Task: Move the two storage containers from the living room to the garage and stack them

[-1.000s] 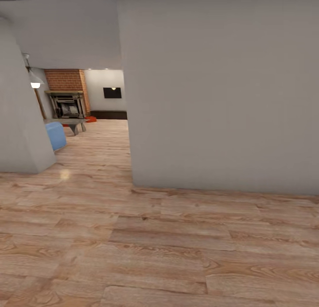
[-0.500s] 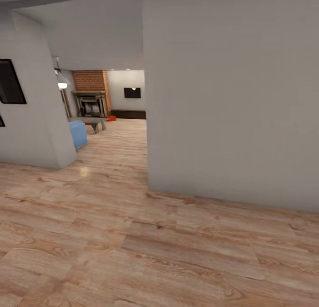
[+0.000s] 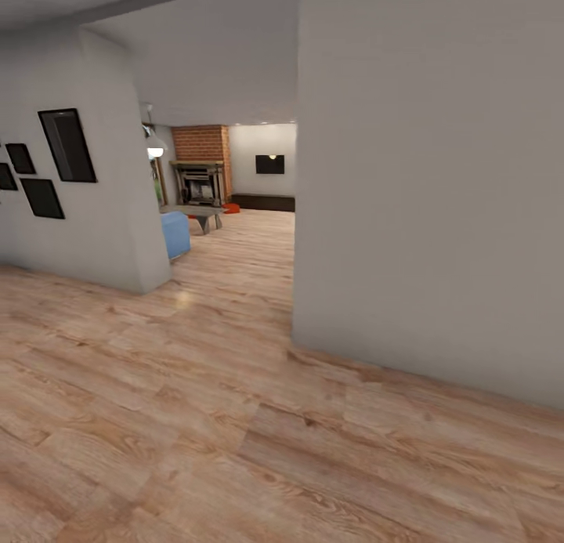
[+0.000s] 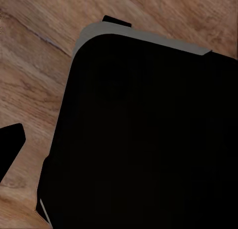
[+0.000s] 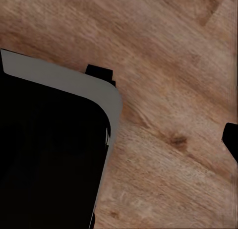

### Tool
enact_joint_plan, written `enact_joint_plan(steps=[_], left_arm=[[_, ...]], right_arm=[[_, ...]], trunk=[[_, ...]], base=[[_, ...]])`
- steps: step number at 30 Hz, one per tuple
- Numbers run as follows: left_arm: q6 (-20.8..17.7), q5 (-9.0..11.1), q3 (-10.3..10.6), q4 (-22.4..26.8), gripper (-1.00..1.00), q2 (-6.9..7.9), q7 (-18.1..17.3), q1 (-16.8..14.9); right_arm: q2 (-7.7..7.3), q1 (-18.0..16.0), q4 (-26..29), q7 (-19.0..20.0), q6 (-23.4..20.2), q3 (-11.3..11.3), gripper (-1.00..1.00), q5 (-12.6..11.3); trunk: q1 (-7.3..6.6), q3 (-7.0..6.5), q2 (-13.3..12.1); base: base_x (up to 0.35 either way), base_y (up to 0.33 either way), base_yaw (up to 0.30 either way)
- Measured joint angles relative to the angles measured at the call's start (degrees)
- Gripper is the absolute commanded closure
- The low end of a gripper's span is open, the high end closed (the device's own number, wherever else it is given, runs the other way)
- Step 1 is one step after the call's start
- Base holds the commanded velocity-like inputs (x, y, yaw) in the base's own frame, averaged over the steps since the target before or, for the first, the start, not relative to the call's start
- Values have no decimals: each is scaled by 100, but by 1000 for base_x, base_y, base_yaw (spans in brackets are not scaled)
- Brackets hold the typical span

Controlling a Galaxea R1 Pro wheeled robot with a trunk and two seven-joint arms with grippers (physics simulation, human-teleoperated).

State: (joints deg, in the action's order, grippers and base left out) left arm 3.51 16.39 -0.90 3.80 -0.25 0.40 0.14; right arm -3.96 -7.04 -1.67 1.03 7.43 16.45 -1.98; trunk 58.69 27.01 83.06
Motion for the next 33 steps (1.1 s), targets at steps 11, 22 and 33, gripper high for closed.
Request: enact_joint_plan(steps=[11,22,33], left_arm=[[0,6,0,1,-100,0,0,-3],[0,2,0,0,-100,0,0,-1],[0,2,0,0,-100,0,0,0]], right_arm=[[1,0,0,0,57,-9,-100,0],[-3,0,0,0,54,-2,-100,-3],[-25,0,0,-1,55,20,-100,8]], trunk=[[0,0,0],[0,0,0],[0,0,0]], base=[[324,0,286],[324,0,256],[324,0,14]])
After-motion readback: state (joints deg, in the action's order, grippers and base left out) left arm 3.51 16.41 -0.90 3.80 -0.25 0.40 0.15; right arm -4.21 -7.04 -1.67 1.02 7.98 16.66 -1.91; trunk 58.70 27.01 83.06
